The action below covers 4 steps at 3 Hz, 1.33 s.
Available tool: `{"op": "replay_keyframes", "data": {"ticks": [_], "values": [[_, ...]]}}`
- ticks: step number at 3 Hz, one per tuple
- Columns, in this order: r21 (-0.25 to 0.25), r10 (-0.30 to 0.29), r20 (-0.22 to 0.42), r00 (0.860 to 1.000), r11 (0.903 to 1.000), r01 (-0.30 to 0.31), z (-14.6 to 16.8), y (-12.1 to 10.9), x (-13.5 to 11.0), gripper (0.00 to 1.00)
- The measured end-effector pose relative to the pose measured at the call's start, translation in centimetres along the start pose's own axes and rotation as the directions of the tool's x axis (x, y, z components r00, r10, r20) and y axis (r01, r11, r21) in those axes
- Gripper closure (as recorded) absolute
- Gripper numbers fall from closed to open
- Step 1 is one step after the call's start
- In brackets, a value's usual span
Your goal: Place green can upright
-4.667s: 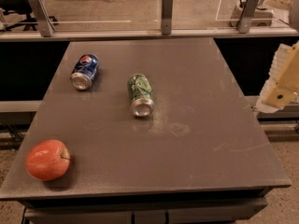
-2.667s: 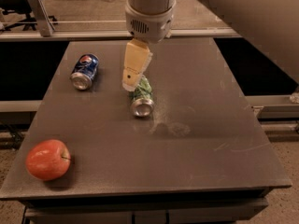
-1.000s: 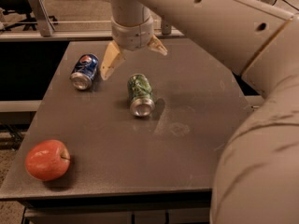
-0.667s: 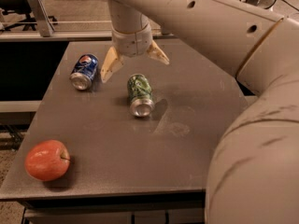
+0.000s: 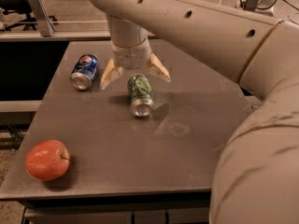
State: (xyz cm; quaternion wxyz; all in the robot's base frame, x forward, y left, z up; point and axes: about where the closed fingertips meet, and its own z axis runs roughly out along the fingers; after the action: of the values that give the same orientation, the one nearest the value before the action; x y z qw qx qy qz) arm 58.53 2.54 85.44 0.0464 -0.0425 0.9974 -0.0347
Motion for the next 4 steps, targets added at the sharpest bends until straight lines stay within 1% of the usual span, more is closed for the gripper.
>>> {"op": "replay_keyframes", "data": {"ticks": [1, 2, 3, 4], "values": [[-0.035, 0.028, -0.008, 1.000, 0.9990, -0.028, 1.1, -0.1, 0.4, 0.00], [-0.045, 0.006, -0.016, 1.000, 0.9990, -0.007, 2.3, -0.1, 0.6, 0.00], [-0.023, -0.038, -0.023, 0.999, 0.9990, 0.037, 2.6, -0.1, 0.2, 0.00], [-0.028, -0.037, -0.017, 0.999, 0.9989, 0.037, 2.8, 0.0, 0.1, 0.19]]}}
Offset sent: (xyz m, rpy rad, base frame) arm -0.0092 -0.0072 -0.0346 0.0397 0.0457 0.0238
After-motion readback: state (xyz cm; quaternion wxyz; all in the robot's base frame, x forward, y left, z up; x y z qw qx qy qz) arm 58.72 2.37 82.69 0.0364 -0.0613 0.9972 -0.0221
